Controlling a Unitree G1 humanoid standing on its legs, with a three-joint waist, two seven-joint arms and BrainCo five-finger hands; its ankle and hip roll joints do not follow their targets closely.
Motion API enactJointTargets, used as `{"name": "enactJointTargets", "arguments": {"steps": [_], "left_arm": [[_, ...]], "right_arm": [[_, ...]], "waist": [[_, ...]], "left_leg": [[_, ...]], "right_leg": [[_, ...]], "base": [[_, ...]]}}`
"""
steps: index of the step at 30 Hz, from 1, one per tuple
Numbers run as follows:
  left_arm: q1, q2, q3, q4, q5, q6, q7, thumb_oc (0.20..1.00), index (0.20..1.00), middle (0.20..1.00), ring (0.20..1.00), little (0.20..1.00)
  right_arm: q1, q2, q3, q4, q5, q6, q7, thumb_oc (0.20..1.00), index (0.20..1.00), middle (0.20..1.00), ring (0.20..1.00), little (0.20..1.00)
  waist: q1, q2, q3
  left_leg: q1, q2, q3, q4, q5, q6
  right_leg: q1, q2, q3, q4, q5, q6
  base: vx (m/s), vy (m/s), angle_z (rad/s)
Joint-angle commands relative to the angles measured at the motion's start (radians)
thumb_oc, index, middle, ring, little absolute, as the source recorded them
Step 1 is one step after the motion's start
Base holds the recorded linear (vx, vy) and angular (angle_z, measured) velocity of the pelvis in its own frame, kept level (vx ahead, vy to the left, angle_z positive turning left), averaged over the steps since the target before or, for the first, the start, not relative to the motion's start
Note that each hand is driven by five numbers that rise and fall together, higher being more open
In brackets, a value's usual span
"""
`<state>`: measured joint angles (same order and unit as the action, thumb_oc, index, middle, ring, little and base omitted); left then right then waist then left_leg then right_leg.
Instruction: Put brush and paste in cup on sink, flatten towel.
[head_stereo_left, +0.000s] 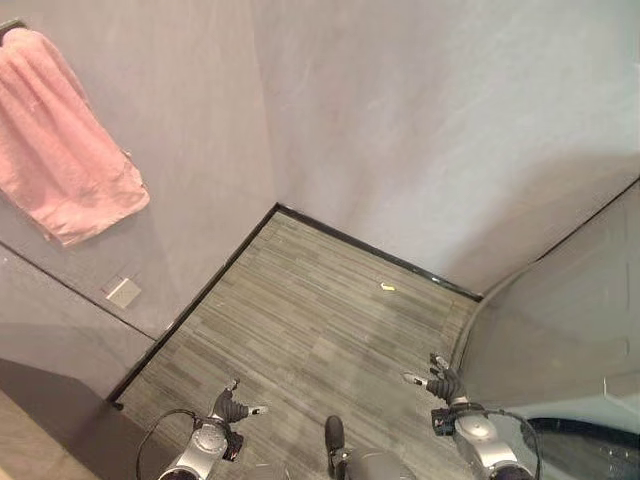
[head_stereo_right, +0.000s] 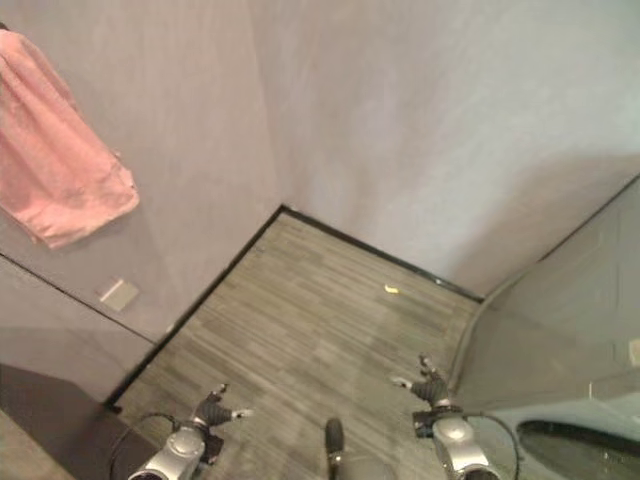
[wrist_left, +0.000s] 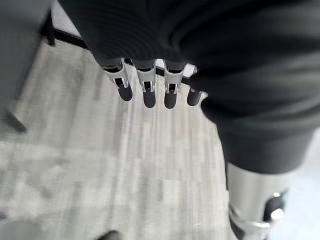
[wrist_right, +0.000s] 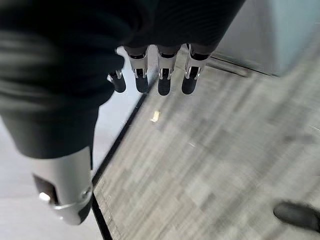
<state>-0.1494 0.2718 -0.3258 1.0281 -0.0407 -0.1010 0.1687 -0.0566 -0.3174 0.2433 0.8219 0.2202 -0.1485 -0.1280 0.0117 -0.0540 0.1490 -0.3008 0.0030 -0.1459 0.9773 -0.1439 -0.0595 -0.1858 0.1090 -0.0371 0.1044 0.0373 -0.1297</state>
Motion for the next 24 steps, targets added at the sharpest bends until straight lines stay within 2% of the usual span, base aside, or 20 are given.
{"name": "enactJointTargets", "arguments": {"steps": [1,3,4,5,7,8,9,10,11,12,14,16,17,18,21,24], "left_arm": [[-0.038,0.015,0.008,0.082,-0.029,-0.017,0.010,1.000,1.000,1.000,1.000,1.000],[-0.046,0.012,0.024,0.121,-0.022,-0.016,0.018,1.000,1.000,1.000,1.000,1.000],[-0.046,0.011,0.024,0.121,-0.022,-0.016,0.018,1.000,1.000,1.000,1.000,1.000],[-0.050,0.007,0.048,0.169,-0.027,-0.010,0.020,1.000,1.000,1.000,1.000,1.000],[-0.062,0.008,0.059,0.207,-0.016,-0.001,0.026,1.000,1.000,1.000,1.000,1.000],[-0.063,0.009,0.061,0.217,-0.013,0.002,0.026,1.000,1.000,1.000,1.000,1.000],[-0.064,0.009,0.062,0.217,-0.013,0.002,0.026,1.000,1.000,1.000,1.000,1.000],[-0.067,0.012,0.065,0.232,-0.006,0.006,0.027,1.000,1.000,1.000,1.000,1.000],[-0.072,0.014,0.070,0.246,0.006,0.010,0.029,1.000,1.000,1.000,1.000,1.000],[-0.072,0.018,0.073,0.248,0.020,0.015,0.025,1.000,1.000,1.000,1.000,1.000],[-0.059,0.024,0.082,0.258,0.021,0.010,0.036,1.000,1.000,1.000,1.000,1.000],[-0.052,0.033,0.090,0.262,0.015,0.007,0.032,1.000,1.000,1.000,1.000,1.000],[-0.044,0.035,0.095,0.261,0.008,0.002,0.029,1.000,1.000,1.000,1.000,1.000],[-0.040,0.036,0.098,0.258,0.004,0.001,0.029,1.000,1.000,1.000,1.000,1.000],[-0.030,0.039,0.095,0.246,-0.006,-0.005,0.025,1.000,1.000,1.000,1.000,1.000],[-0.019,0.041,0.086,0.233,-0.002,-0.010,0.020,1.000,1.000,1.000,1.000,1.000]], "right_arm": [[0.027,-0.064,0.037,-0.046,-0.033,-0.009,0.013,1.000,1.000,1.000,1.000,1.000],[0.037,-0.074,0.042,-0.069,-0.059,-0.005,0.009,1.000,1.000,1.000,1.000,1.000],[0.037,-0.074,0.042,-0.069,-0.059,-0.004,0.009,1.000,1.000,1.000,1.000,1.000],[0.058,-0.074,0.043,-0.075,-0.069,-0.001,0.020,1.000,1.000,1.000,1.000,1.000],[0.065,-0.074,0.048,-0.056,-0.093,0.003,0.024,1.000,1.000,1.000,1.000,1.000],[0.065,-0.074,0.051,-0.043,-0.107,0.006,0.020,1.000,1.000,1.000,1.000,1.000],[0.064,-0.074,0.051,-0.042,-0.108,0.005,0.019,1.000,1.000,1.000,1.000,1.000],[0.066,-0.075,0.056,-0.047,-0.133,0.011,0.014,1.000,1.000,1.000,1.000,1.000],[0.069,-0.075,0.057,-0.041,-0.142,0.011,0.012,1.000,1.000,1.000,1.000,1.000],[0.074,-0.079,0.058,-0.058,-0.155,0.014,0.016,1.000,1.000,1.000,1.000,1.000],[0.077,-0.065,0.070,-0.046,-0.166,0.014,0.037,1.000,1.000,1.000,1.000,1.000],[0.071,-0.049,0.075,-0.031,-0.175,0.013,0.046,1.000,1.000,1.000,1.000,1.000],[0.062,-0.034,0.078,-0.017,-0.176,0.013,0.053,1.000,1.000,1.000,1.000,1.000],[0.059,-0.026,0.080,-0.011,-0.175,0.011,0.057,1.000,1.000,1.000,1.000,1.000],[0.037,-0.009,0.097,-0.004,-0.173,0.008,0.064,1.000,1.000,1.000,1.000,1.000],[0.024,0.003,0.113,0.009,-0.181,0.009,0.066,1.000,1.000,1.000,1.000,1.000]], "waist": [[-0.003,-0.012,0.031],[-0.006,-0.016,0.033],[-0.005,-0.016,0.032],[-0.002,-0.014,0.030],[-0.005,-0.016,0.027],[-0.004,-0.013,0.025],[-0.004,-0.015,0.027],[-0.006,-0.015,0.028],[-0.014,-0.018,0.028],[-0.019,-0.017,0.026],[-0.012,-0.017,0.011],[-0.001,-0.025,0.001],[0.008,-0.034,-0.009],[0.013,-0.037,-0.014],[0.029,-0.048,-0.022],[0.037,-0.047,-0.028]], "left_leg": [[0.082,0.022,0.127,-0.433,0.154,0.033],[0.027,0.052,0.239,-0.511,0.135,0.033],[0.028,0.051,0.240,-0.512,0.135,0.033],[0.003,0.060,0.297,-0.611,0.133,0.033],[-0.009,0.085,0.352,-0.677,0.158,0.027],[-0.002,0.096,0.357,-0.699,0.147,0.015],[-0.006,0.096,0.367,-0.708,0.169,0.023],[-0.010,0.114,0.393,-0.728,0.191,0.014],[-0.008,0.141,0.433,-0.730,0.190,-0.005],[0.000,0.165,0.487,-0.736,0.199,-0.010],[0.033,0.127,0.430,-0.768,0.169,0.010],[0.033,0.116,0.428,-0.760,0.162,0.038],[0.046,0.098,0.421,-0.754,0.129,0.057],[0.053,0.088,0.417,-0.754,0.119,0.062],[0.068,0.057,0.408,-0.752,0.088,0.084],[0.103,0.017,0.383,-0.780,0.068,0.113]], "right_leg": [[0.044,-0.100,-0.008,-0.033,-0.022,0.180],[0.058,-0.123,-0.038,-0.041,-0.040,0.180],[0.058,-0.124,-0.037,-0.041,-0.041,0.180],[0.070,-0.131,-0.062,-0.044,-0.059,0.181],[0.086,-0.141,-0.084,-0.047,-0.074,0.181],[0.105,-0.144,-0.088,-0.048,-0.091,0.187],[0.095,-0.145,-0.091,-0.048,-0.078,0.182],[0.112,-0.151,-0.107,-0.049,-0.087,0.182],[0.136,-0.160,-0.120,-0.050,-0.107,0.187],[0.145,-0.168,-0.138,-0.042,-0.116,0.190],[0.169,-0.183,-0.138,-0.032,-0.133,0.205],[0.176,-0.197,-0.135,-0.015,-0.127,0.209],[0.188,-0.221,-0.127,-0.001,-0.128,0.224],[0.190,-0.228,-0.128,0.006,-0.123,0.230],[0.178,-0.253,-0.125,0.047,-0.088,0.254],[0.141,-0.285,-0.117,0.163,-0.020,0.268]], "base": [[0.17,-0.150,-0.15],[0.11,-0.052,-0.03],[0.17,-0.006,0.30],[0.18,0.024,0.41],[0.24,0.044,0.56],[0.13,0.034,0.58],[0.14,0.042,0.43],[0.14,0.033,0.10],[0.28,0.086,-0.36],[0.33,0.211,-0.29],[0.28,0.286,0.78],[0.22,0.273,0.03],[0.23,0.321,-0.34],[0.25,0.325,0.07],[0.13,0.220,0.07],[0.12,0.235,0.08]]}}
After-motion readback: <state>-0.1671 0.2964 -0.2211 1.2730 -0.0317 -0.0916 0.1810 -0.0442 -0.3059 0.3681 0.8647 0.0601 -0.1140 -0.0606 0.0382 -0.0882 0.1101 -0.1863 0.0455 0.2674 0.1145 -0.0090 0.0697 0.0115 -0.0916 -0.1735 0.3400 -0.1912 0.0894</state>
